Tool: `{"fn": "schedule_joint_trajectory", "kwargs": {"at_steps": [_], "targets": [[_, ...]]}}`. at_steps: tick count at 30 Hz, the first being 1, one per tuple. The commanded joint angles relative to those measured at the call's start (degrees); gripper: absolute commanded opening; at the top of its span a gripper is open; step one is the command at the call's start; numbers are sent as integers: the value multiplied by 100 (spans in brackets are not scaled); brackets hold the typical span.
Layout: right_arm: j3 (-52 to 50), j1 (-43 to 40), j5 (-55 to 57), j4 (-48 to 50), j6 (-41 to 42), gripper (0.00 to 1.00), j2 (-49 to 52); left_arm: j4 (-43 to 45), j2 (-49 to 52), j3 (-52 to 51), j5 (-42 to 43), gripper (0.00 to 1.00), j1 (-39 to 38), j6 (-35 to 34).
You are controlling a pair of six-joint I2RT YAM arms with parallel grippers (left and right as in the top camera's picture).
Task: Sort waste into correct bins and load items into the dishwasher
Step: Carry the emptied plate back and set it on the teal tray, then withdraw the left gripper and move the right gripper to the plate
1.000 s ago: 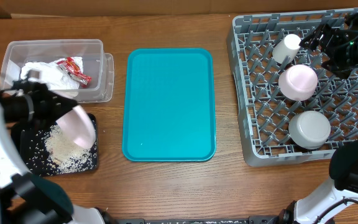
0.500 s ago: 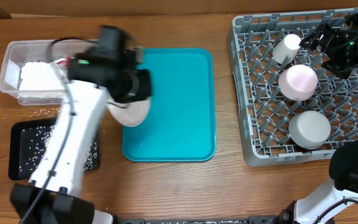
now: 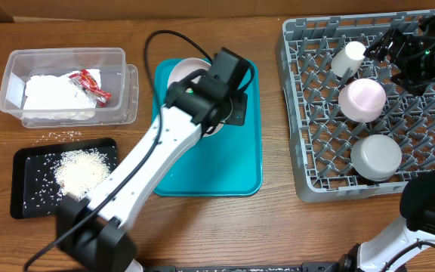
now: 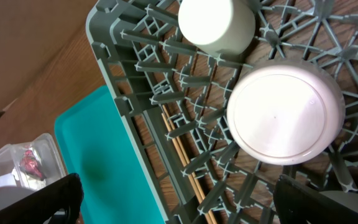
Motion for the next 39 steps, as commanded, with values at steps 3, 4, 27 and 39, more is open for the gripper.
{"fn": "schedule_joint_trajectory", "kwargs": {"at_steps": [3,4,27,39], "targets": [[136,0,0,11,22,100,-164,-70,605,-13,87,4,-85,-52],[136,0,0,9,22,100,-164,-96,680,-13,157,4,-85,-31],[136,0,0,9,22,100,-164,-715,890,844,264,28,195,131],[136,0,-588,282,317,100,-164,-2109,890,2712,-181,40,1268,-127]]}}
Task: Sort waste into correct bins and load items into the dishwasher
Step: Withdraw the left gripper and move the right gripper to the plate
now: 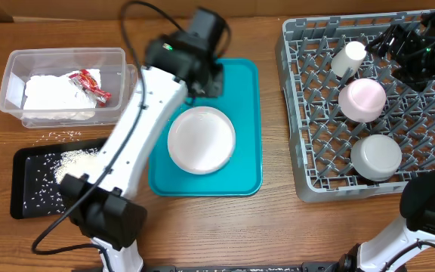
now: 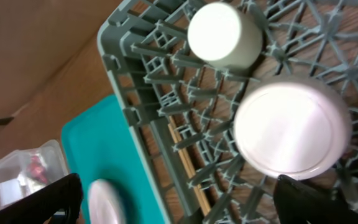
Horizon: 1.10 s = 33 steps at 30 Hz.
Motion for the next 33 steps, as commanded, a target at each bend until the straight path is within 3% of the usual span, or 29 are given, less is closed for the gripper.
{"fn": "schedule_joint_trajectory", "kwargs": {"at_steps": [1,6,10,14,15,22,33], "targets": [[136,20,-811,2,208,100,-164,-157,-7,387,-146,42,337,-173],[136,516,-1073,4,-173,100,-164,-234,-7,457,-94,59,804,-173],[125,1519,44,-31,-221,100,-129,-249,-7,457,-87,87,1185,-229],[125,2476,807,-31,-223,96,-13,-402,-7,457,-90,91,1576,-767],[125,2743,966,-22,-225,96,48,-444,-7,457,-94,100,1709,-870],[125,3893,1652,197,-243,97,162,-734,-7,457,-83,100,2522,-1071],[125,4500,1674,708,-46,97,833,-800,-7,457,-103,100,3324,-1176]]}}
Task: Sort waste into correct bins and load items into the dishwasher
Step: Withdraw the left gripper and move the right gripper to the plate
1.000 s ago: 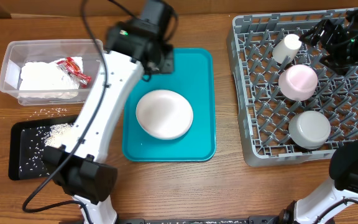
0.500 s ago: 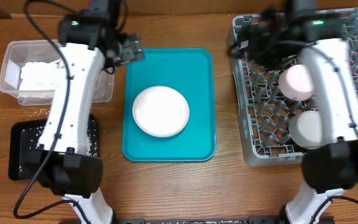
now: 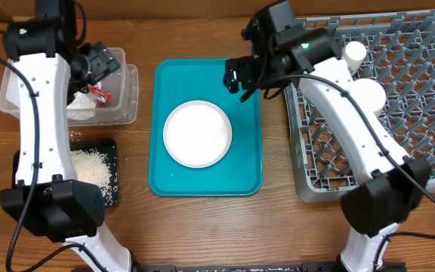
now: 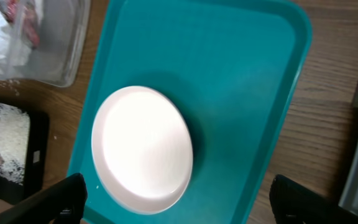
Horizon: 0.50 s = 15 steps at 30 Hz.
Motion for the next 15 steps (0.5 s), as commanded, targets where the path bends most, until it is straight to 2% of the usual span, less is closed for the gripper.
{"fn": "schedule_joint_trajectory", "kwargs": {"at_steps": [1,5,11,15], "targets": [[111,146,109,48,63,97,527,33,-7,131,-70,100,179,-177],[111,249,111,55,109,96,960,46,-4,129,-120,100,284,-142],[111,352,68,50,245,77,1355,-24,-4,129,-726,100,286,387],[111,389,66,24,332,73,1613,-37,-4,129,-765,100,286,385]]}}
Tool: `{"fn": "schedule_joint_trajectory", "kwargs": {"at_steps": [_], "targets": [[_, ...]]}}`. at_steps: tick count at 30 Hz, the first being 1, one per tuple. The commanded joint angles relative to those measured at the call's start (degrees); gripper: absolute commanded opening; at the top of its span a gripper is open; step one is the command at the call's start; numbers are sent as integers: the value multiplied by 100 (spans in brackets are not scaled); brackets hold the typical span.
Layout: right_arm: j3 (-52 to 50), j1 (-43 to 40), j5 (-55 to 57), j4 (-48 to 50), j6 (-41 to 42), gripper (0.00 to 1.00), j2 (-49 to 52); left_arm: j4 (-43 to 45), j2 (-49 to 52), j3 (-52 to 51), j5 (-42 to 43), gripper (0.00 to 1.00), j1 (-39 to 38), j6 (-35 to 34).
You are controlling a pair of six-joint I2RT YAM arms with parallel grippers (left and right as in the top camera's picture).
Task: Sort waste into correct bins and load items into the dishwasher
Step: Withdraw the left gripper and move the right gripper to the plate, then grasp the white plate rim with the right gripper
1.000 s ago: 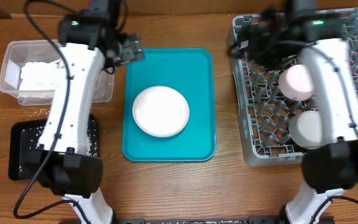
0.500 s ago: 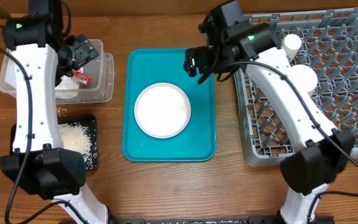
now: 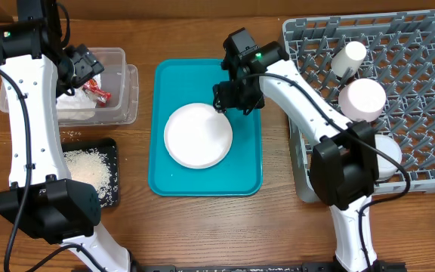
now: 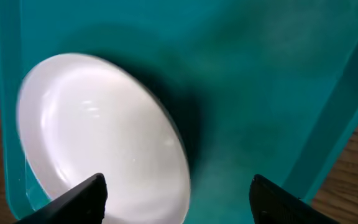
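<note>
A white plate (image 3: 196, 137) lies in the middle of the teal tray (image 3: 245, 162). My right gripper (image 3: 235, 98) hovers low over the plate's far right rim. In the right wrist view the plate (image 4: 98, 137) fills the left side, and the right gripper (image 4: 179, 202) is open, with the plate's right edge between its dark fingertips (image 4: 82, 198). My left gripper (image 3: 81, 64) is at the far left, over the clear container (image 3: 123, 57); its jaws cannot be made out. The grey dish rack (image 3: 297, 151) stands at the right.
The rack holds a white cup (image 3: 350, 57), a pink bowl (image 3: 362, 98) and a grey bowl (image 3: 387, 155). The clear container holds white paper and a red wrapper (image 3: 97, 92). A black tray (image 3: 108, 147) with rice sits at the front left, with grains scattered beside it.
My right gripper has come down and in from the tray's far right corner to the plate's far right rim, still open. My left gripper has shifted slightly left over the clear container.
First my left arm lay across the tray with the plate under it at the far end, and my right gripper was over the rack. Then the plate lay mid-tray. Later the left arm was at the container and the right arm over the tray, now at the plate's rim.
</note>
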Motion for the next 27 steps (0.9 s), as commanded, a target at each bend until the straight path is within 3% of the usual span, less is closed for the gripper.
{"fn": "schedule_joint_trajectory", "kwargs": {"at_steps": [1,10,24,27], "targets": [[103,52,9,-11,120,72,238,-17,-4,129,-256,100,15,177],[98,133,-105,-46,295,56,769,35,-4,129,-190,100,13,175],[-286,339,-68,243,393,46,815,35,-4,129,-190,100,13,175],[-310,339,-33,212,393,36,815,33,-4,129,-190,100,13,175]]}}
